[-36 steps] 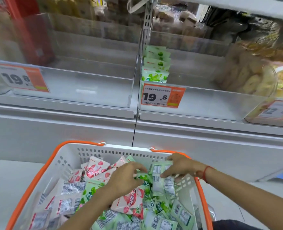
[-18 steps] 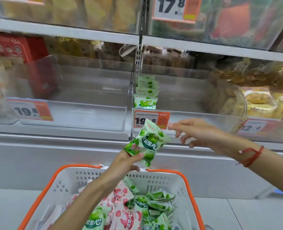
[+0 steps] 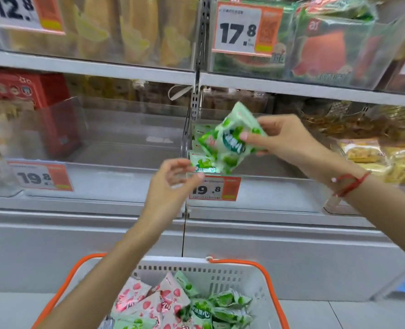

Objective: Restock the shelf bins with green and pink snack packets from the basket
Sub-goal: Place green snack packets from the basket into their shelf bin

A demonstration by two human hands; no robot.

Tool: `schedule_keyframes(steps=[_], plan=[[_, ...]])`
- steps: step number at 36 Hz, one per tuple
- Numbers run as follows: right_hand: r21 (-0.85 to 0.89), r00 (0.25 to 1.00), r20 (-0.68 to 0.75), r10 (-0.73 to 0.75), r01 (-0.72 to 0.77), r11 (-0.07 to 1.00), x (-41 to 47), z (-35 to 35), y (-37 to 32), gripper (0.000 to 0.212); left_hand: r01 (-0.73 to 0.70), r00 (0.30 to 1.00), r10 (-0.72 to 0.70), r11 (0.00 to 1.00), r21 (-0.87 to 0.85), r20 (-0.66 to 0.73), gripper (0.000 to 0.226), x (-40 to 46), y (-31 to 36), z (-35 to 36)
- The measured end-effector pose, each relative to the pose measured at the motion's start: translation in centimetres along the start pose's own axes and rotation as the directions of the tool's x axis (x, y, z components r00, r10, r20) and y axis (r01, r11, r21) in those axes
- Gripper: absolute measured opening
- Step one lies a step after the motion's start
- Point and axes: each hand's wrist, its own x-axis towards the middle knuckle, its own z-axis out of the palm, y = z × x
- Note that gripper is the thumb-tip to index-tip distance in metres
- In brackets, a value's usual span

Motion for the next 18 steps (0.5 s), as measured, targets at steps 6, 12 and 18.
schedule_keyframes(steps=[6, 12, 18], plan=[[-0.47, 0.996, 0.082, -0.033, 0.068, 0.88, 5.7, 0.3, 1.3, 0.017, -0.122, 0.979, 0.159, 0.958, 0.259, -0.125, 0.027, 4.6, 1.4, -1.6], [-0.624, 0.923, 0.345, 0.168, 0.093, 0.776, 8.2, 5.4, 4.8, 0.028, -0.009, 0.999, 0.036, 0.807, 0.591, -0.034, 0.048, 7.1, 0.8, -1.2], [-0.685, 0.934, 0.327, 0.143, 0.13, 0.717, 8.9, 7.3, 6.9, 0.052, 0.076, 0.996, -0.032, 0.739, 0.669, -0.078, 0.052, 7.7, 0.2, -0.6]])
